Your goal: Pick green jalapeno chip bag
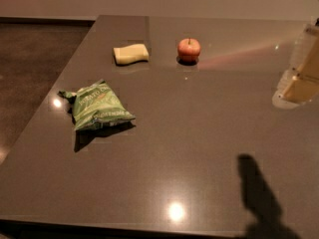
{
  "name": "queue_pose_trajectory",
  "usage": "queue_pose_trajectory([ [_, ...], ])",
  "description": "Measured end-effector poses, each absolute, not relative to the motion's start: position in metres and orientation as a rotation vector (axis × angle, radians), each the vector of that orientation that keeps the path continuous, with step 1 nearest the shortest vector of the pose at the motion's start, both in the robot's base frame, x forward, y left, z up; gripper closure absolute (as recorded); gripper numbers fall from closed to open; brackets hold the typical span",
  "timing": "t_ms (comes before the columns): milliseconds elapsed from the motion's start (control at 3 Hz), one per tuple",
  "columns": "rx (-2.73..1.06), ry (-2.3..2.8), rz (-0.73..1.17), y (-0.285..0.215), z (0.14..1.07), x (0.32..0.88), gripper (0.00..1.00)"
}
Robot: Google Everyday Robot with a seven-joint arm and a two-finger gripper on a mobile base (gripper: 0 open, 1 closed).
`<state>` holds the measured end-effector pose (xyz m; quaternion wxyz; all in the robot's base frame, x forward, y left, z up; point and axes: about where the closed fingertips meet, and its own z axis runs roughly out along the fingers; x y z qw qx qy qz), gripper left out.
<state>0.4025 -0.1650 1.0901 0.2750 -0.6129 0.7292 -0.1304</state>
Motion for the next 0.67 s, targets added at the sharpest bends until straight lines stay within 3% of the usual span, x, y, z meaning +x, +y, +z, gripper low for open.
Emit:
queue_pose_trajectory([
  [667,-1.648,1.96,-0.351,-0.165,1.0901,0.4025,0.0],
])
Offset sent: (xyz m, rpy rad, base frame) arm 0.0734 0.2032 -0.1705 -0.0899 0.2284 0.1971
